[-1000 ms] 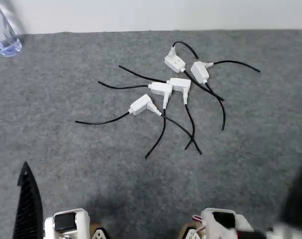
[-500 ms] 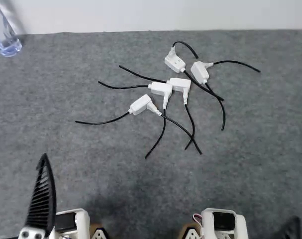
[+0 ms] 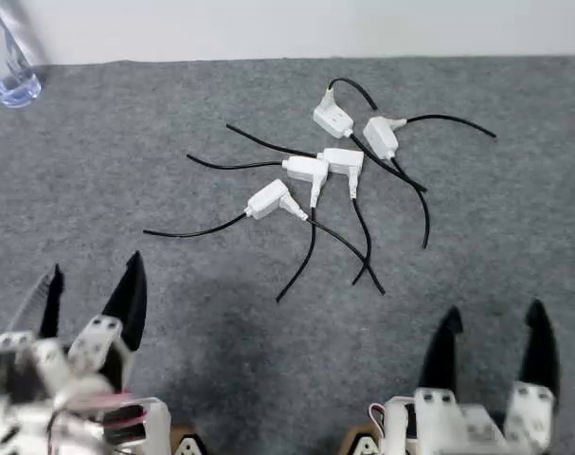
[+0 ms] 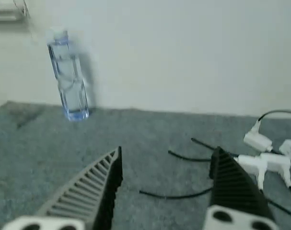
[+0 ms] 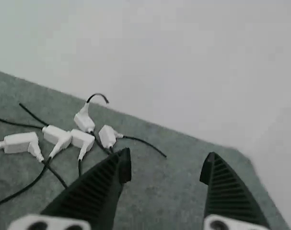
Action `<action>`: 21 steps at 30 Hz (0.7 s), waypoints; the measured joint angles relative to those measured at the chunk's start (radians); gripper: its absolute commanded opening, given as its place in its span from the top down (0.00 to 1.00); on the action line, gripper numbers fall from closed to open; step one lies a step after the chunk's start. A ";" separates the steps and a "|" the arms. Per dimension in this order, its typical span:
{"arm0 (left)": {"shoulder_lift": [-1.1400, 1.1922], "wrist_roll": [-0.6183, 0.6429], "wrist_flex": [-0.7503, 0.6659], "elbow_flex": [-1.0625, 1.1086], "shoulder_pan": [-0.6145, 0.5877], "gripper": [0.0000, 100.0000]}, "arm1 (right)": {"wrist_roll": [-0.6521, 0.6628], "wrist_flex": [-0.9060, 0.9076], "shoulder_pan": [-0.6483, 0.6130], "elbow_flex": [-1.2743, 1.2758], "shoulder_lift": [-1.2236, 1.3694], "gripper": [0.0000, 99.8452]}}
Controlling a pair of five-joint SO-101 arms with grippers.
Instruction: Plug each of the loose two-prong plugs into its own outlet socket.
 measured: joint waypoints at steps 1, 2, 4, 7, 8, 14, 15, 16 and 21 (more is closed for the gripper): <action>0.003 0.000 0.000 0.049 0.000 0.72 | 0.000 -0.020 -0.003 0.072 -0.023 0.76; 0.006 0.000 0.000 0.100 0.000 0.72 | 0.000 -0.040 -0.003 0.140 -0.032 0.76; 0.008 0.000 -0.002 0.201 0.000 0.72 | 0.000 -0.077 0.000 0.261 -0.032 0.76; 0.008 0.000 -0.043 0.350 -0.002 0.72 | -0.005 -0.140 0.000 0.402 -0.032 0.76; 0.009 0.000 -0.058 0.397 -0.002 0.72 | -0.006 -0.157 -0.002 0.443 -0.032 0.76; 0.015 0.000 -0.170 0.646 -0.002 0.72 | -0.009 -0.247 -0.002 0.595 -0.031 0.76; 0.015 0.000 -0.199 0.686 -0.002 0.72 | -0.009 -0.264 -0.003 0.626 -0.031 0.76; 0.015 0.000 -0.227 0.724 -0.002 0.72 | -0.009 -0.281 -0.003 0.660 -0.031 0.76; 0.025 0.000 -0.333 0.862 -0.002 0.72 | -0.009 -0.373 -0.003 0.868 -0.028 0.76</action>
